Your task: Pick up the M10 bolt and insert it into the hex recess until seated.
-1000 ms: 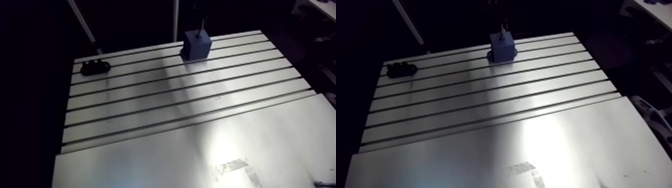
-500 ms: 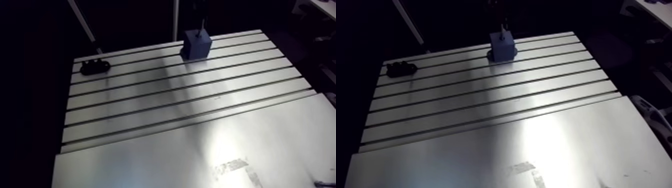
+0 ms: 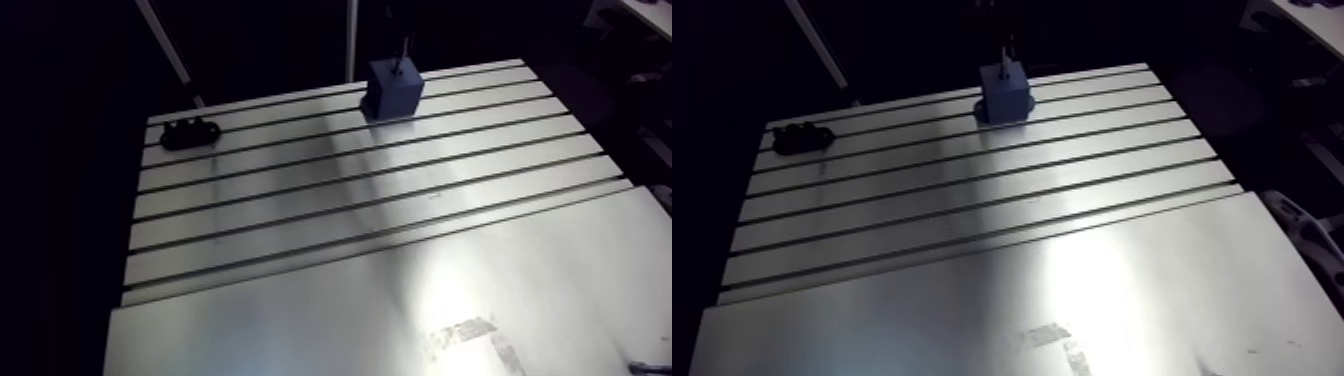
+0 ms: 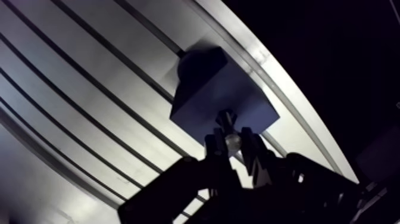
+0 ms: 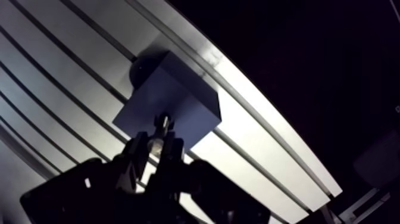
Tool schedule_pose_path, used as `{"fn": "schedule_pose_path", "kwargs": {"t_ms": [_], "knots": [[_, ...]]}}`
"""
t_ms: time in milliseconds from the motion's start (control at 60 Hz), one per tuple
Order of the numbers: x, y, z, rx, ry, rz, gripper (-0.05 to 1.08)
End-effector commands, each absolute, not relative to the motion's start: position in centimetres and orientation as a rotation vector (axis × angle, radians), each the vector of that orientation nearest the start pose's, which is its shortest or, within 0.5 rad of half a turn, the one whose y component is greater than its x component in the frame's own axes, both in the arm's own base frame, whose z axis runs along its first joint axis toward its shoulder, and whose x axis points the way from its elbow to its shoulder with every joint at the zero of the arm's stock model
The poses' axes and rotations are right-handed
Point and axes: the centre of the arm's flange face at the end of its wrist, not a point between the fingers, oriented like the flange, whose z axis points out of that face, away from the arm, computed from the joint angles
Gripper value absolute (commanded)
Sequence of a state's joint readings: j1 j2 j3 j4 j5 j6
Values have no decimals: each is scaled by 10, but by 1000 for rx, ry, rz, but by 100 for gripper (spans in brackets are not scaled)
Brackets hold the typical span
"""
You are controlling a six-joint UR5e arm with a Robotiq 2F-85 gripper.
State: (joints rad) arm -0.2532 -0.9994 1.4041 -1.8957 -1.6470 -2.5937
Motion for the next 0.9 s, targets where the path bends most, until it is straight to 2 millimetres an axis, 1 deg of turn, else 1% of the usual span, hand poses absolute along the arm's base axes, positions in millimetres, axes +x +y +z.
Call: {"fn": "schedule_pose_path", "kwargs": {"t_ms": [17,350,900], "knots": [[-692,49,261,-1147,2809,19,101],[-693,50,262,-1163,2805,21,101],[-691,49,258,-1165,2797,22,101]]}}
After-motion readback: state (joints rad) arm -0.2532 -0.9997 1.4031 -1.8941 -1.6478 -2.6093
